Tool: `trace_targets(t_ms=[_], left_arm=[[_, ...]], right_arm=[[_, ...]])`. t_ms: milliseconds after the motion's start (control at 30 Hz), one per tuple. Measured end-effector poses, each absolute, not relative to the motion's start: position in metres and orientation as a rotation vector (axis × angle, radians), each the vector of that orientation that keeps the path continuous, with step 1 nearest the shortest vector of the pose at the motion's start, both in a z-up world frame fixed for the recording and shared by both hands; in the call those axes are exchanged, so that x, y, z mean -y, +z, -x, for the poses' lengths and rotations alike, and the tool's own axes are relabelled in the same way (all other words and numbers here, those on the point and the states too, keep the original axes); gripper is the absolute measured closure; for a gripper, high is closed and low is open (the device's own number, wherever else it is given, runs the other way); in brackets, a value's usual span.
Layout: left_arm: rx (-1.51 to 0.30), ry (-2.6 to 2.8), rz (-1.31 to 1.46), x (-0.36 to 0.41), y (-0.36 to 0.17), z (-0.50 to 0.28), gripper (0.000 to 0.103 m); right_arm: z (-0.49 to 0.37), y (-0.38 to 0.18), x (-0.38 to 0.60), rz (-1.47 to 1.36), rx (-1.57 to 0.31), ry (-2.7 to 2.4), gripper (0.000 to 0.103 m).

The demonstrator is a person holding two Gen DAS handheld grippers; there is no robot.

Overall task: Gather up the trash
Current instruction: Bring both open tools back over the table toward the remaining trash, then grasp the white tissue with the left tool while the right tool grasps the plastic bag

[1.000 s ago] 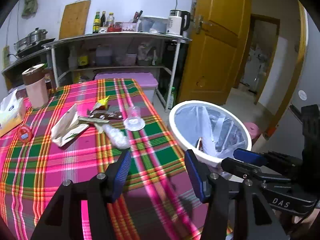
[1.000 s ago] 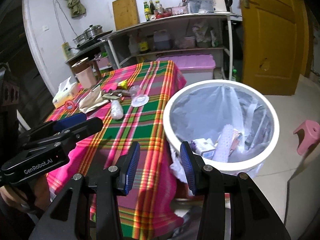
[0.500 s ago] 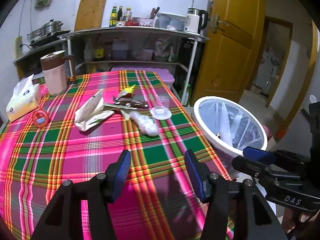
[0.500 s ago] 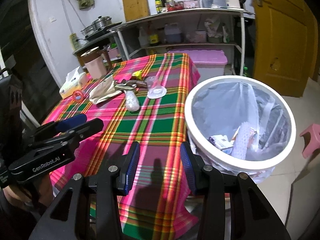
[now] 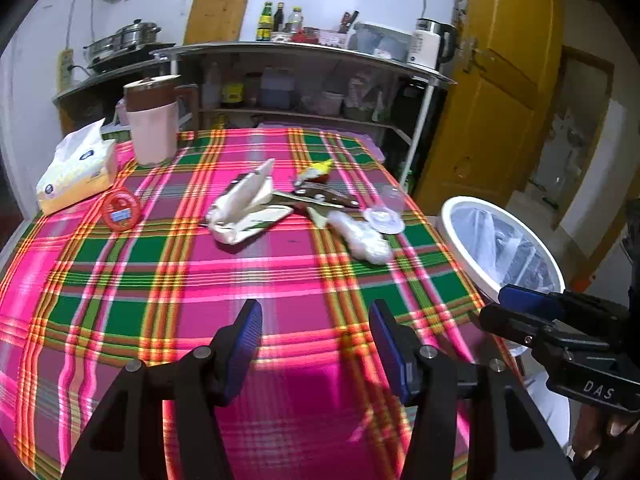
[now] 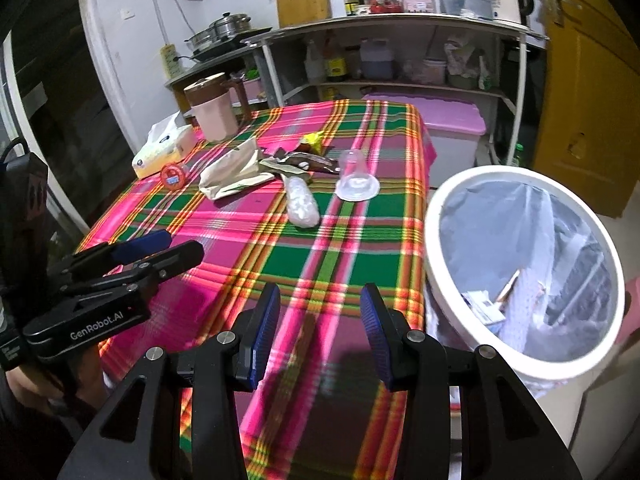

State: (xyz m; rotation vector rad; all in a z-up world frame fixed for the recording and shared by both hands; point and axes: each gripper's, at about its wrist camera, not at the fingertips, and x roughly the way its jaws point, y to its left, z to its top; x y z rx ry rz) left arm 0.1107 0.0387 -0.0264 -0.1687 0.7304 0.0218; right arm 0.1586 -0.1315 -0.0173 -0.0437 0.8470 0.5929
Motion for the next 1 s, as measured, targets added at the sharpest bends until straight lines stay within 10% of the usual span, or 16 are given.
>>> trace_targets(t_ms=[1000], left_arm=[[-0.727, 0.070, 0.157, -0.106, -0.034, -0.200, 0.048]], right_arm=[[-0.245, -0.042, 0.062, 0.112, -0.913, 0.650, 0.060]])
